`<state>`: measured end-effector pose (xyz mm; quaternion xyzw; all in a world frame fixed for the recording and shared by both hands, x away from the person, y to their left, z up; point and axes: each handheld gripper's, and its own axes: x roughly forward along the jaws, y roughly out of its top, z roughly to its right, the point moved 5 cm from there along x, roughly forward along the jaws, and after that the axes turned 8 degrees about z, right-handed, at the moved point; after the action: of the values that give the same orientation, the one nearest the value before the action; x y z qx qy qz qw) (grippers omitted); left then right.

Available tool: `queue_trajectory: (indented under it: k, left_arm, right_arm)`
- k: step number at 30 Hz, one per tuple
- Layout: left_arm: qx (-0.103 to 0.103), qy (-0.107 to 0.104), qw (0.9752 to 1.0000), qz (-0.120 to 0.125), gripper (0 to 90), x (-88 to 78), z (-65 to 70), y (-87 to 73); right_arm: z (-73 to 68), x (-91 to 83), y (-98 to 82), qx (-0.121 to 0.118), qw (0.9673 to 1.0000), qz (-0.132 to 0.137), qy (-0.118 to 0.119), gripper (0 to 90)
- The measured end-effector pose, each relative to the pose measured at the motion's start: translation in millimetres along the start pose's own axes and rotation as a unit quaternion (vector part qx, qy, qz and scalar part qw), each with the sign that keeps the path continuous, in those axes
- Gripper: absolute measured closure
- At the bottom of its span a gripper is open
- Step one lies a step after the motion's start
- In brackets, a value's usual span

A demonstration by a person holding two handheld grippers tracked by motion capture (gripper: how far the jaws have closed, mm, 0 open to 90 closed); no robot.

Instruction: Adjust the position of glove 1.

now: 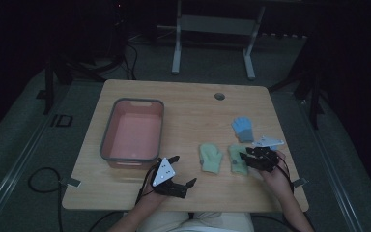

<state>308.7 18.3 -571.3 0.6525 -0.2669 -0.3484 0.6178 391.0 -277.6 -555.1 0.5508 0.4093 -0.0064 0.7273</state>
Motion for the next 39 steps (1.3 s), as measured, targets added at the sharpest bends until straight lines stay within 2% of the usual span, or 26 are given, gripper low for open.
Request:
queue_trajectory:
  k: [2,4,6,9,14,17,19,21,25,30,34,39]
  left_arm:
    - [0.001,0.0,1.0,0.0,2.0,0.0,0.2,0.0]
    - [0.001,0.001,1.0,0.0,2.0,0.0,0.2,0.0]
    - [0.001,0.002,1.0,0.0,2.0,-0.1,0.0,0.0]
    - [0.002,0.001,1.0,0.0,2.0,-0.1,0.2,-0.1]
    - [0.001,0.001,1.0,0.0,2.0,0.0,0.2,0.0]
    - [0.001,0.001,1.0,-0.001,2.0,0.0,0.1,0.0]
    - [0.0,0.002,1.0,0.0,2.0,-0.1,-0.2,0.0]
    - [0.0,0.003,1.0,0.0,2.0,0.0,-0.1,0.0]
    - [0.003,0.002,1.0,0.0,2.0,-0.2,0.3,0.0]
    - [0.002,0.001,1.0,0.0,2.0,-0.2,0.3,0.0]
    - [0.003,0.002,1.0,-0.001,2.0,-0.2,0.1,0.0]
    - [-0.001,0.002,1.0,-0.002,2.0,0.1,-0.3,-0.1]
  right_arm:
    - [0.8,4.6,-5.0,0.005,0.9999,-0.008,-0.006,57.8]
    - [0.0,9.0,-10.6,0.019,0.9997,-0.012,-0.007,57.5]
    - [-1.4,14.1,-18.3,0.018,0.9995,-0.021,-0.015,58.6]
    - [0.0,13.9,-21.6,0.038,0.9992,-0.01,-0.012,61.1]
    - [-8.3,14.9,-22.7,0.032,0.9993,0.0,-0.018,78.5]
    - [-13.2,14.9,-19.9,0.032,0.9988,-0.006,-0.037,82.6]
    - [-15.4,13.0,-15.3,0.037,0.9978,-0.004,-0.055,83.5]
    - [-17.7,8.7,-7.1,0.054,0.9962,0.003,-0.069,83.8]
    - [-24.5,-2.5,17.5,0.075,0.9929,0.027,-0.088,83.9]
    - [-40.3,-16.5,46.5,0.103,0.989,0.059,-0.088,84.0]
    - [-59.8,-16.8,61.4,0.095,0.9901,0.059,-0.086,84.0]
    - [-84.2,-5.6,70.6,0.086,0.9928,0.052,-0.064,84.0]
